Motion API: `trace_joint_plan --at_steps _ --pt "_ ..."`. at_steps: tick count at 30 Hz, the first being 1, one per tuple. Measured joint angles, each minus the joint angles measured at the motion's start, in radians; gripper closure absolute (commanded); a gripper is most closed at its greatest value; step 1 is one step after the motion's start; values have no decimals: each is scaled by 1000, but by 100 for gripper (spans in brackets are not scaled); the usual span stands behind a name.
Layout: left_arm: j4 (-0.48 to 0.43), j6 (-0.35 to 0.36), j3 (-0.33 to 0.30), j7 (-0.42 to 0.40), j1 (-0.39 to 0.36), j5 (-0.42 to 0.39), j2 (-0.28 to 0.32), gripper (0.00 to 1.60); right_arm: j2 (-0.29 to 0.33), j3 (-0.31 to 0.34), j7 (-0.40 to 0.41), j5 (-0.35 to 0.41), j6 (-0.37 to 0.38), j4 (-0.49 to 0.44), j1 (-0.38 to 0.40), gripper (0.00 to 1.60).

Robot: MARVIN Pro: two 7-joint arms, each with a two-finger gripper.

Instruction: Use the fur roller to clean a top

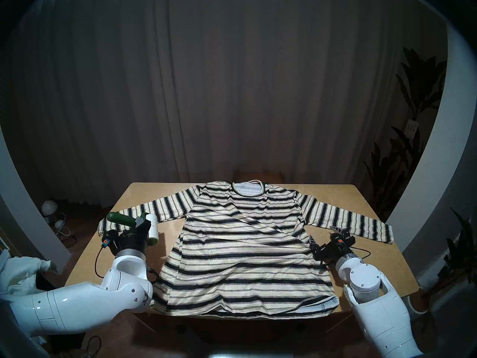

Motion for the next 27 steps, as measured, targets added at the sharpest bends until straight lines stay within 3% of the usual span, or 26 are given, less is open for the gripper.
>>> trace_joint_plan --at_steps 16,27 --pt "66 2 -3 -160 -1 -98 -4 160 -27 55 8 72 14 -48 33 0" --pt "101 16 -7 -249 -1 -172 -21 160 -46 49 7 94 14 -78 60 0"
